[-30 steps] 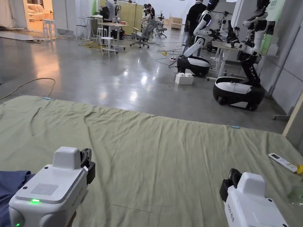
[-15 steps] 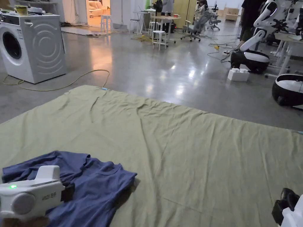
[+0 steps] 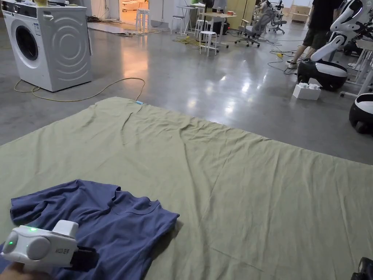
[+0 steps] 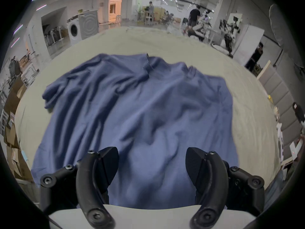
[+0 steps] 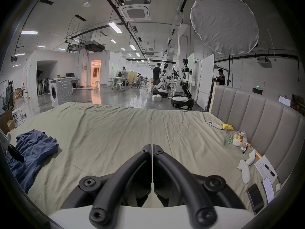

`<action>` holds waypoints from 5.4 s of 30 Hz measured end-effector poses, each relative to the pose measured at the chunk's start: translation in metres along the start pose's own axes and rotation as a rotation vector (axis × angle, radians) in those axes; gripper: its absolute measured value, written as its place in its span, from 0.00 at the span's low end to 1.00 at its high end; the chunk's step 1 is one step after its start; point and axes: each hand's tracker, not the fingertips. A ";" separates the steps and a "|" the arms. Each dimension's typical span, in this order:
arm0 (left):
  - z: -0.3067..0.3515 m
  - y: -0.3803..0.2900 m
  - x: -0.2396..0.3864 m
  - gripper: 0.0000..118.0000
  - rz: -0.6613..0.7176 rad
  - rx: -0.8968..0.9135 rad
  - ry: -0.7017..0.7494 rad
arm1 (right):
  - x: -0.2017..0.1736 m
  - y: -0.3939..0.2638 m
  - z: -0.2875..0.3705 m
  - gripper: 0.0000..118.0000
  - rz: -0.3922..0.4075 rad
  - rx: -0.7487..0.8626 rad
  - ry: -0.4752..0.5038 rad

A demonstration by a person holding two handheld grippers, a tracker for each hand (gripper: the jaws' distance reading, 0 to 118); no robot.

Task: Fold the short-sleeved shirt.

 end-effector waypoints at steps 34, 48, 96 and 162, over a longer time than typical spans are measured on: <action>0.149 0.062 0.060 0.02 0.004 0.571 0.008 | -0.004 0.002 0.008 0.02 -0.003 0.005 0.038; 0.254 0.135 0.265 0.02 -0.287 0.779 -0.281 | 0.056 0.006 0.034 0.02 -0.064 0.055 -0.042; 0.166 0.003 0.341 0.22 -0.218 0.846 -0.164 | 0.094 0.005 0.064 0.02 -0.132 0.085 -0.106; 0.048 -0.034 0.280 0.05 -0.176 0.166 -0.168 | 0.139 -0.086 -0.029 0.51 -0.149 -0.468 -0.011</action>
